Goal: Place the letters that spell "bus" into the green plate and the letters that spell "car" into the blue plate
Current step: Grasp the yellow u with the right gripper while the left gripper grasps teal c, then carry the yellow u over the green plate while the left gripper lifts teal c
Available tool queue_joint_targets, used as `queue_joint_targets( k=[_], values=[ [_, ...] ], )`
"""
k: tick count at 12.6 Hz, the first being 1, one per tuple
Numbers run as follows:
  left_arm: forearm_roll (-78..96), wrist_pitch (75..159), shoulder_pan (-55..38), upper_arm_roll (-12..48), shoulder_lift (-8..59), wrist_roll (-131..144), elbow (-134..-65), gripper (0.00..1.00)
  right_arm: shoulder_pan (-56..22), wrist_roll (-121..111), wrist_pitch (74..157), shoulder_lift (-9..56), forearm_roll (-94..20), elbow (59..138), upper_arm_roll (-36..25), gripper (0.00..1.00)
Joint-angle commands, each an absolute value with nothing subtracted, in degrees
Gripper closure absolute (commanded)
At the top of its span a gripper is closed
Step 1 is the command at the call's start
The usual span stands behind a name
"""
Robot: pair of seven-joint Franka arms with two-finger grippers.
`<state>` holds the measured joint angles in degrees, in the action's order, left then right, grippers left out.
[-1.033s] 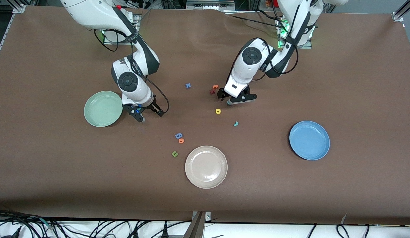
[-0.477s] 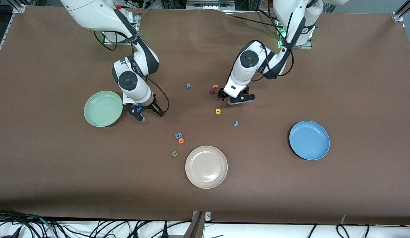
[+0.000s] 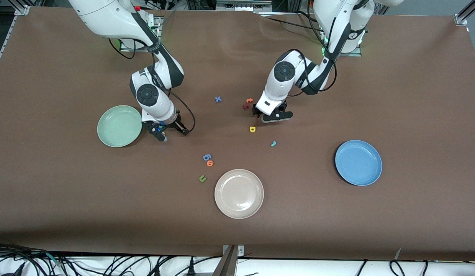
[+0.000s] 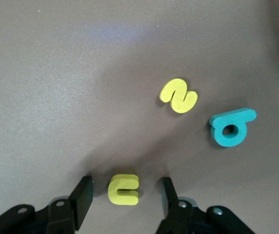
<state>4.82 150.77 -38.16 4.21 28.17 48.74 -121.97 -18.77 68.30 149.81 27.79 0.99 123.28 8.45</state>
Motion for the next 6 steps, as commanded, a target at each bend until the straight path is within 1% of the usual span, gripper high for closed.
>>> queue_joint_targets(
  k=[1, 2, 3, 5, 6],
  values=[
    [2.38, 145.20, -38.93, 2.90, 30.32, 49.83, -116.55, 0.20, -18.11, 66.45, 150.73, 28.04, 0.44, 123.40, 8.88, 0.78],
    [1.68, 145.20, -39.02, 2.90, 30.58, 51.14, -116.46, 0.22, -18.11, 65.84, 150.73, 28.04, 0.35, 123.40, 8.88, 0.93],
    [1.15, 145.20, -39.02, 2.90, 30.93, 51.50, -116.37, 0.24, -18.11, 65.74, 150.38, 28.04, 0.35, 123.40, 8.79, 1.00],
    [0.88, 145.20, -39.02, 2.90, 31.81, 52.03, -115.58, 0.30, -18.11, 66.27, 149.42, 27.43, 0.26, 122.61, 8.79, 1.00],
    [0.88, 145.20, -39.02, 2.90, 32.16, 52.73, -115.40, 0.32, -18.02, 66.18, 146.89, 26.64, 0.26, 121.74, 8.53, 1.00]
  ],
)
